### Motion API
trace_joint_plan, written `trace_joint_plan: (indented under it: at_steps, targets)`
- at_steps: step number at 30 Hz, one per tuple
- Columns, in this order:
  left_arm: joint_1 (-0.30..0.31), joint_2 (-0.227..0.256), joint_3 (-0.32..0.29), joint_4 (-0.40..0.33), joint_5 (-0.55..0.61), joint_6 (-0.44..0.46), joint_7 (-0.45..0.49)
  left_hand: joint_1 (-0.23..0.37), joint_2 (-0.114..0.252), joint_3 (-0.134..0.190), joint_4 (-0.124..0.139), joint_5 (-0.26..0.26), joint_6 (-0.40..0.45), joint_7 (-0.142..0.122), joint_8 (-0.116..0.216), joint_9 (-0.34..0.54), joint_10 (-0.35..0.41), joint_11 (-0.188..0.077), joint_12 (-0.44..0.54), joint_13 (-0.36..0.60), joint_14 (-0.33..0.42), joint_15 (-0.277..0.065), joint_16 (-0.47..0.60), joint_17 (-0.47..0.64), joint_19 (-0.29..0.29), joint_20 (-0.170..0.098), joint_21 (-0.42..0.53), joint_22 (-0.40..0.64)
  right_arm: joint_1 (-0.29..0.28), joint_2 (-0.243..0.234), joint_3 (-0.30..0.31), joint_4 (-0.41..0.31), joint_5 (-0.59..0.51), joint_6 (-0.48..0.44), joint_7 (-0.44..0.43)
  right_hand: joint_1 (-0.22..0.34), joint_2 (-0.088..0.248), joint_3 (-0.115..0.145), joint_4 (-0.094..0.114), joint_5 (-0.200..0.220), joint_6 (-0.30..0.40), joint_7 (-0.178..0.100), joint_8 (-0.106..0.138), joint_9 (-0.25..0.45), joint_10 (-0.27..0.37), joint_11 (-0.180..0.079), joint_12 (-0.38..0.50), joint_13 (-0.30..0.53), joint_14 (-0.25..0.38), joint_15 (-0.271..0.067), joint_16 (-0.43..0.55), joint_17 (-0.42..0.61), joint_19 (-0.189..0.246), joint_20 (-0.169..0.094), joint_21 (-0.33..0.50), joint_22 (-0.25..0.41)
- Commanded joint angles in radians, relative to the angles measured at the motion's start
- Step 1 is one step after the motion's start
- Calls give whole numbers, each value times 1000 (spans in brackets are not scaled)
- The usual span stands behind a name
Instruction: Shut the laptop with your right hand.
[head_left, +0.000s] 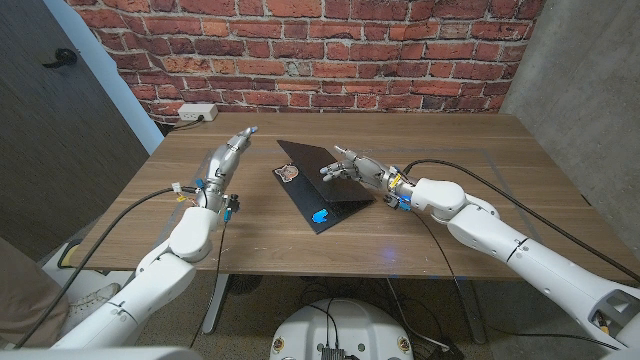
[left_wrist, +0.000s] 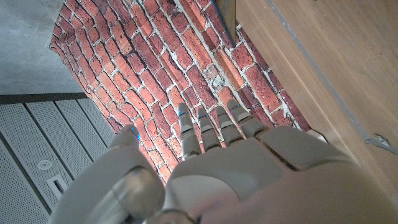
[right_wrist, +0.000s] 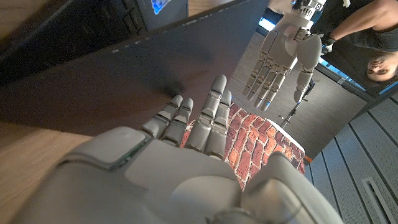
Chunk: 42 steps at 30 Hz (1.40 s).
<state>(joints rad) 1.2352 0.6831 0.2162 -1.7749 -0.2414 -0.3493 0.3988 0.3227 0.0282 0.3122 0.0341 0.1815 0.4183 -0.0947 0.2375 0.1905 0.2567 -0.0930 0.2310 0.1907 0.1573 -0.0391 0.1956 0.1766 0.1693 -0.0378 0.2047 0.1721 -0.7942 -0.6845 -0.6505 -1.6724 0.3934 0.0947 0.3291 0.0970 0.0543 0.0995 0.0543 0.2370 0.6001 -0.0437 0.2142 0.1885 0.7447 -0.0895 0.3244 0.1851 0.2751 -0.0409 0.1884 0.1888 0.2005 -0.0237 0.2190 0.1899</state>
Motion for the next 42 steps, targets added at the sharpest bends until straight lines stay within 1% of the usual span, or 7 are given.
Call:
trace_joint_plan:
  at_steps: [1,4,6,13,18,32,42]
  targets:
    - [16,-32,-31,-17,43,-41,7,-1,6,0,-5,-2,9,0,5,2,11,4,2,2,-4,-88,-2,4,-4,-5,-5,3,45,24,-47,51,-19,-43,48,-21,3,0,16,4,-14,4,-6,2,-15,7,-9,3,-11,-55,-4,4,-12,1,-6,2]
    - [8,-29,-26,-6,17,-46,-33,-1,6,0,-5,-2,10,0,5,2,10,3,0,2,-4,-88,-3,4,-5,-7,-6,3,60,27,-61,65,-35,-60,54,-33,6,-5,25,5,-27,10,-11,3,-30,15,-18,3,-20,-50,-5,5,-18,1,-8,2]
    - [8,-28,-28,-9,15,-39,-39,-1,7,0,-5,-1,-17,1,-11,2,-17,15,-14,2,-17,-81,-8,5,-15,-2,-10,3,71,32,-73,83,-45,-76,60,-44,9,-9,33,6,-43,13,-17,3,-46,18,-26,3,-36,-66,-9,4,-21,-3,-10,2]
    - [1,-27,-31,0,3,-42,-66,-2,11,0,-4,-1,-37,-1,-23,2,-37,11,-23,2,-34,-73,-13,6,-29,-3,-14,4,75,39,-87,126,-59,-92,54,-51,7,-15,40,7,-64,12,-23,3,-73,10,-41,3,-63,-73,-14,1,-38,-9,-17,-1]
    - [-9,-29,-27,8,-2,-47,-82,-3,12,0,-3,-1,-37,1,-24,3,-43,10,-26,2,-40,-71,-15,6,-34,-4,-15,4,73,38,-88,131,-66,-97,44,-34,2,-12,29,9,-75,7,-24,3,-81,5,-46,3,-72,-77,-15,-2,-41,-8,-19,-3]
    - [-43,-35,-9,44,-12,-53,-114,-4,13,-1,-3,-1,-36,2,-25,3,-43,12,-26,2,-45,-71,-14,6,-39,-5,-15,4,14,18,-7,47,-5,-51,-31,4,-1,-4,6,13,-57,3,-12,2,-58,-1,-42,2,-46,-77,-2,-8,-20,-2,-13,-6]
    - [-47,-26,-11,59,-21,-64,-129,-5,14,-2,-2,-1,-37,3,-27,3,-46,9,-27,2,-51,-72,-15,6,-43,-10,-16,4,-20,24,38,9,36,-18,-84,27,-25,-9,-14,14,-60,-7,-11,2,-61,-8,-47,3,-28,-72,2,-9,7,17,-6,-7]
